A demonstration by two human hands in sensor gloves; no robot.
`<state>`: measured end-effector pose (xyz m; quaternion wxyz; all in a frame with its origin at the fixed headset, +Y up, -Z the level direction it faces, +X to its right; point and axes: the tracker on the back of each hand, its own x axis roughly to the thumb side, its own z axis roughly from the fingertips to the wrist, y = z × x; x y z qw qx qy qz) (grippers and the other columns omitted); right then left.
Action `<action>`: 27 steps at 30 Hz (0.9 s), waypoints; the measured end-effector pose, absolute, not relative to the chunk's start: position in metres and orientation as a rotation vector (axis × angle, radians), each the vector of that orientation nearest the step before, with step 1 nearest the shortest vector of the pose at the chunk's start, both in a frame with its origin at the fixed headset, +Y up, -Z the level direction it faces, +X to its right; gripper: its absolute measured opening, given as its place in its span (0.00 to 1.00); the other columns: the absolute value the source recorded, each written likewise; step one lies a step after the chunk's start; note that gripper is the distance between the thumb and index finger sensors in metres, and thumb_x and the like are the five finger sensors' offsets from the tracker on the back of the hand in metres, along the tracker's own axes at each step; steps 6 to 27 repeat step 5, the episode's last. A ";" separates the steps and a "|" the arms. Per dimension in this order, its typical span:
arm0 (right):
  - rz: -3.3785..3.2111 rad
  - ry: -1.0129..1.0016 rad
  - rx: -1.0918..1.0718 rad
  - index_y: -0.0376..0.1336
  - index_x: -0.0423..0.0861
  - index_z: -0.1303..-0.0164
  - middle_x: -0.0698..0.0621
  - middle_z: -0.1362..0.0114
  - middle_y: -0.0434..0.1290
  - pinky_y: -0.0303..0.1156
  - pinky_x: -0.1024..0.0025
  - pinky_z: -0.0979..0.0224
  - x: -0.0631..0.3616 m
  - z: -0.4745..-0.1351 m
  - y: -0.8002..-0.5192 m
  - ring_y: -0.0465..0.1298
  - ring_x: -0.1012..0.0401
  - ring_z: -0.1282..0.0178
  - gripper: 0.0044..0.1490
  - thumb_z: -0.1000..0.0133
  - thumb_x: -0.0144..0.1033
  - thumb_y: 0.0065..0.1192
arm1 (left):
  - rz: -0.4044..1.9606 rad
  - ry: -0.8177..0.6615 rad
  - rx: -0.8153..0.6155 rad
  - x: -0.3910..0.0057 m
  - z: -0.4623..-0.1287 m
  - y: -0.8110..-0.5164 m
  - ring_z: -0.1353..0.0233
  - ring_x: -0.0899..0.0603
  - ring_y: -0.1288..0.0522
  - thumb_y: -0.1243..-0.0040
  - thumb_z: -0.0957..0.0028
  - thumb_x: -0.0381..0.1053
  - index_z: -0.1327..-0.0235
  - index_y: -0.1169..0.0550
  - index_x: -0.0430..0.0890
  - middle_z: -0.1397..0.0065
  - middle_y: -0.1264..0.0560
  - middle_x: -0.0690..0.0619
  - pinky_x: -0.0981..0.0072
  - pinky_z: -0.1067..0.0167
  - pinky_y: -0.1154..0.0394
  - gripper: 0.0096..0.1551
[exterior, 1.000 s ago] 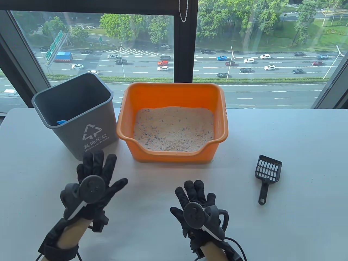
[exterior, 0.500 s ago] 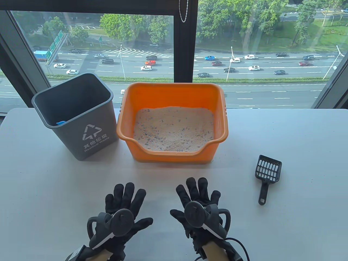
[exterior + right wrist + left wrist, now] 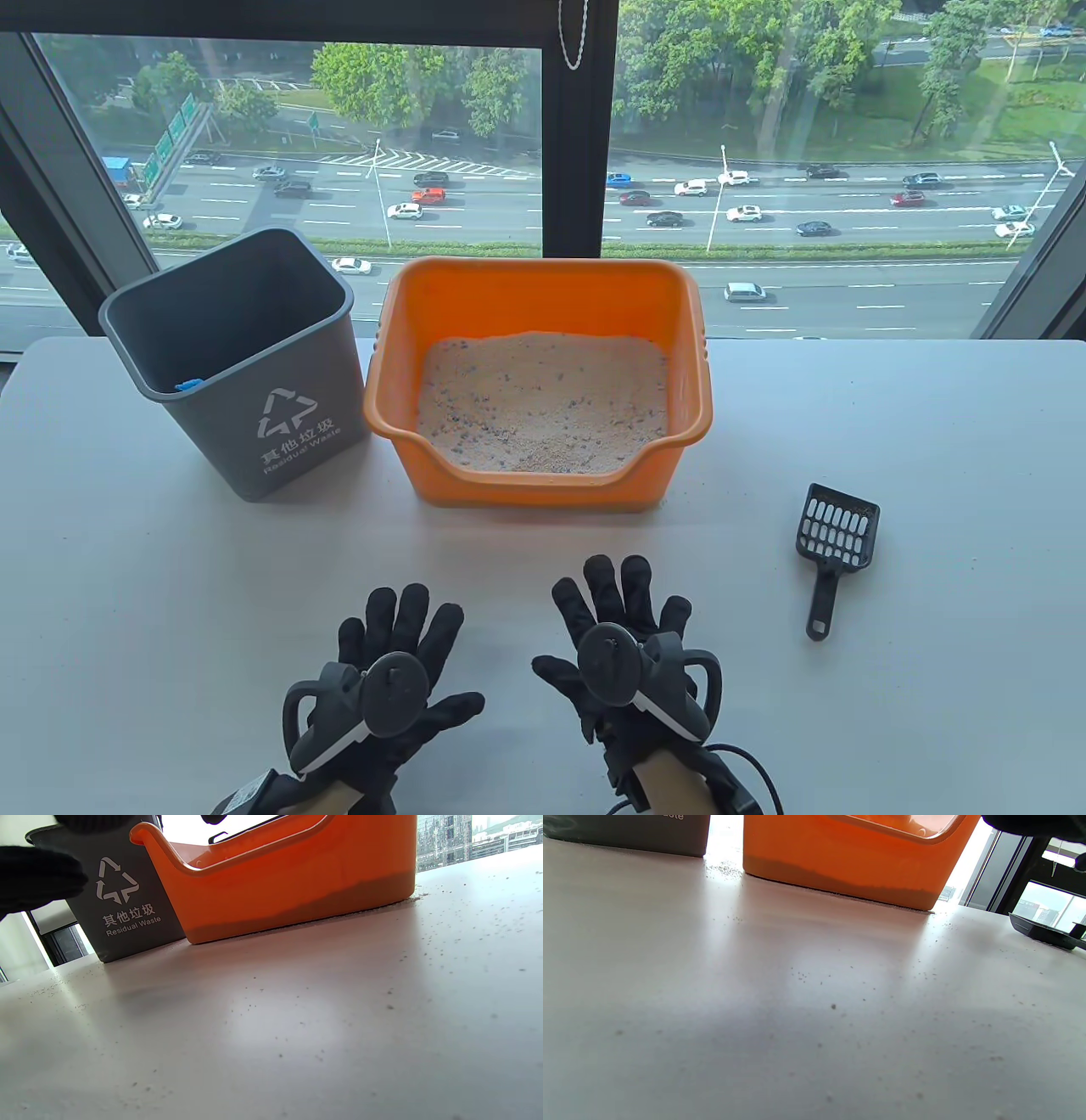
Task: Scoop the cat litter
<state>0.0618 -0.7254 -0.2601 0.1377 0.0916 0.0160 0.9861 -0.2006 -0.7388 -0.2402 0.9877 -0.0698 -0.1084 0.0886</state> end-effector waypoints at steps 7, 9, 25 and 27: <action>2.854 0.037 0.266 0.41 0.65 0.22 0.54 0.11 0.28 0.33 0.28 0.23 0.062 -0.260 -0.726 0.24 0.49 0.16 0.51 0.55 0.71 0.49 | 0.176 -0.215 -0.147 -0.200 -0.240 -0.739 0.14 0.42 0.74 0.60 0.64 0.83 0.20 0.59 0.70 0.11 0.68 0.61 0.41 0.26 0.70 0.56; 2.854 0.037 0.266 0.41 0.65 0.22 0.54 0.11 0.28 0.33 0.28 0.23 0.062 -0.260 -0.726 0.24 0.49 0.16 0.51 0.55 0.71 0.49 | 0.176 -0.215 -0.147 -0.200 -0.240 -0.739 0.14 0.42 0.74 0.60 0.64 0.83 0.20 0.59 0.70 0.11 0.68 0.61 0.41 0.26 0.70 0.56; 2.854 0.037 0.266 0.41 0.65 0.22 0.54 0.11 0.28 0.33 0.28 0.23 0.062 -0.260 -0.726 0.24 0.49 0.16 0.51 0.55 0.71 0.49 | 0.176 -0.215 -0.147 -0.200 -0.240 -0.739 0.14 0.42 0.74 0.60 0.64 0.83 0.20 0.59 0.70 0.11 0.68 0.61 0.41 0.26 0.70 0.56; 2.854 0.037 0.266 0.41 0.65 0.22 0.54 0.11 0.28 0.33 0.28 0.23 0.062 -0.260 -0.726 0.24 0.49 0.16 0.51 0.55 0.71 0.49 | 0.176 -0.215 -0.147 -0.200 -0.240 -0.739 0.14 0.42 0.74 0.60 0.64 0.83 0.20 0.59 0.70 0.11 0.68 0.61 0.41 0.26 0.70 0.56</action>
